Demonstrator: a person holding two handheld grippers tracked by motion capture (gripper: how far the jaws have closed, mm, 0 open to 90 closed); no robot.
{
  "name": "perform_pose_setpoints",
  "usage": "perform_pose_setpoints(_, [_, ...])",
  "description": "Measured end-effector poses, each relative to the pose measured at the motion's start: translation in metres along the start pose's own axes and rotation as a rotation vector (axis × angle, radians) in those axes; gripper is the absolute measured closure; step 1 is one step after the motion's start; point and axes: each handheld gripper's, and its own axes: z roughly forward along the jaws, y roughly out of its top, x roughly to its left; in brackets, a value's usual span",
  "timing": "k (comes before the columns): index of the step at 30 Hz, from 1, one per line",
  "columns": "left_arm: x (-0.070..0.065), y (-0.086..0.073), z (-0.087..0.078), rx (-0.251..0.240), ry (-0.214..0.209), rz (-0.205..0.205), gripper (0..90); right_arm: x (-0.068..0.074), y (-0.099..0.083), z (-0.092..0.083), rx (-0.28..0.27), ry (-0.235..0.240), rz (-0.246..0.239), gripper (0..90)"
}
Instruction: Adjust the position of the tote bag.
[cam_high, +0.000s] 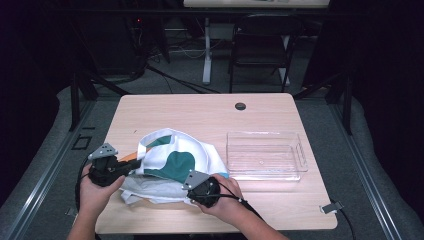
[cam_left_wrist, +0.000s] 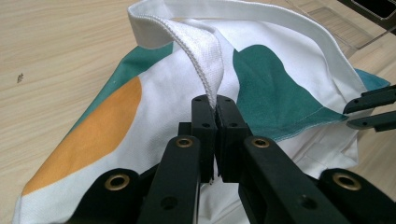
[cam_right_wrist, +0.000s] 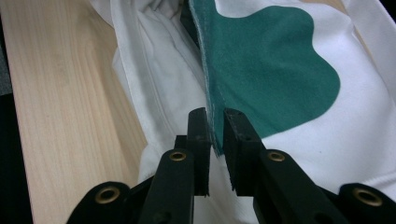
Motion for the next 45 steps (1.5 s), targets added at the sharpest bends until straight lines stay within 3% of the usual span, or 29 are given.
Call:
perform_pose_setpoints(8, [0.0, 0.0, -0.001, -0.001, -0.001, 0.003, 87.9, 0.003, 0.006, 0.01, 0.02, -0.024, -0.042, 81.0])
perform_pose_setpoints(14, [0.0, 0.0, 0.0, 0.004, 0.002, 0.007, 87.8, 0.005, 0.008, 0.012, 0.02, -0.042, -0.062, 86.3])
perform_pose_setpoints(24, [0.001, -0.002, 0.001, 0.013, 0.006, 0.003, 84.9, 0.0, 0.012, 0.007, 0.005, -0.046, -0.042, 89.3])
perform_pose_setpoints(29, [0.003, -0.005, 0.002, 0.023, 0.014, -0.006, 81.0, 0.0, 0.014, 0.003, -0.009, -0.058, -0.05, 89.5])
perform_pose_setpoints(34, [0.004, -0.007, 0.0, 0.027, 0.021, -0.014, 71.3, -0.002, 0.018, -0.002, -0.018, -0.064, -0.059, 89.6])
perform_pose_setpoints(39, [0.005, -0.008, -0.01, 0.0, 0.05, -0.019, 59.5, -0.004, 0.023, -0.007, -0.023, -0.08, -0.067, 89.6])
perform_pose_setpoints(41, [0.004, -0.008, -0.014, -0.014, 0.042, -0.011, 58.1, -0.004, 0.024, -0.007, -0.034, -0.079, -0.062, 89.6])
perform_pose_setpoints(45, [-0.002, -0.007, -0.017, -0.019, -0.039, 0.057, 53.3, -0.006, 0.028, -0.009, -0.035, -0.084, -0.062, 89.6])
